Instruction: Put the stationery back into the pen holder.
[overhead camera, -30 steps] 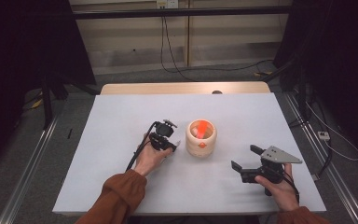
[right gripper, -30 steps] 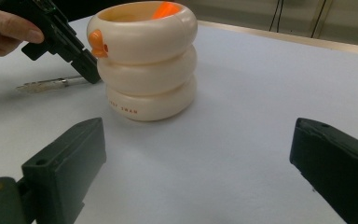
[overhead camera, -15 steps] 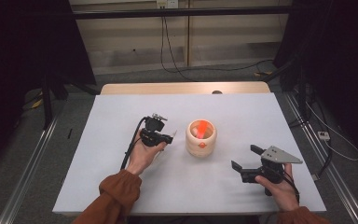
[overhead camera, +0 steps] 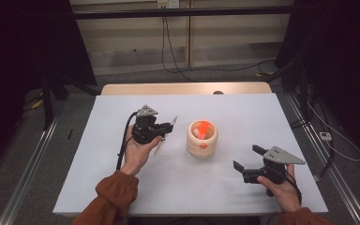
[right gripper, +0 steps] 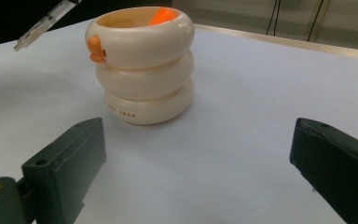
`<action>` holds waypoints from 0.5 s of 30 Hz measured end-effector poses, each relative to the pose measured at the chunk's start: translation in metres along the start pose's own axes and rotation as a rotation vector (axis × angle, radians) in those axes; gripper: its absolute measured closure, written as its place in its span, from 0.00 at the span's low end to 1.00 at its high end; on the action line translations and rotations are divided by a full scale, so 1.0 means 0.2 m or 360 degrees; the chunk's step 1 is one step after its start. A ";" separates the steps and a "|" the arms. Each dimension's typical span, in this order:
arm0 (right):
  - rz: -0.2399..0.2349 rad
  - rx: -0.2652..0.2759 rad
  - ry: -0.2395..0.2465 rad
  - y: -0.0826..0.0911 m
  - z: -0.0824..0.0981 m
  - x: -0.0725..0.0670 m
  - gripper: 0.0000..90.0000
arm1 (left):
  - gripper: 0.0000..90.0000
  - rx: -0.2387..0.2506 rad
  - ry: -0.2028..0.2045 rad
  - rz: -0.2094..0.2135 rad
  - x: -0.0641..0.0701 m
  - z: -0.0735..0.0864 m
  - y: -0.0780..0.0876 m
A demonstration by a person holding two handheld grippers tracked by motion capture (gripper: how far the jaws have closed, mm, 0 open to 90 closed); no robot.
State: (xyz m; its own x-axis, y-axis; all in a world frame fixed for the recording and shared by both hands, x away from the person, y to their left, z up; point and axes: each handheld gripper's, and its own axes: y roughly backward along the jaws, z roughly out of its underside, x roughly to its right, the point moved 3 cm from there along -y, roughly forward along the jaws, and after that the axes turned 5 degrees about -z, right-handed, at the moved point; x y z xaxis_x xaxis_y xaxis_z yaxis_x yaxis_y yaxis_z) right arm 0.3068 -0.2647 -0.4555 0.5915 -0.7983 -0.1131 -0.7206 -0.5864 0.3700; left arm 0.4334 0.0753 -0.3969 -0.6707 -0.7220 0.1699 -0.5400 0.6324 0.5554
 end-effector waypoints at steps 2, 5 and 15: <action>0.0002 0.0003 -0.0001 0.00 0.00 0.00 0.04 | 0.90 0.0040 -0.0010 -0.0002 0.00 -0.01 0.02; 0.0003 0.0003 -0.0005 0.00 0.00 0.00 0.04 | 0.90 0.0128 -0.0035 0.0008 0.01 -0.02 0.03; 0.0000 0.0002 0.0000 0.00 0.00 0.00 0.04 | 0.90 0.0414 -0.0116 0.0061 0.10 -0.12 0.02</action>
State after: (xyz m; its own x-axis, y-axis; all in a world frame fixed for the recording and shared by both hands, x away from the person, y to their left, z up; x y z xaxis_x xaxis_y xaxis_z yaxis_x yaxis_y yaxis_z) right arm 0.3075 -0.2645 -0.4555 0.5916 -0.7983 -0.1134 -0.7209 -0.5866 0.3690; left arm 0.4301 0.0574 -0.3721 -0.7230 -0.6799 0.1226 -0.6196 0.7166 0.3204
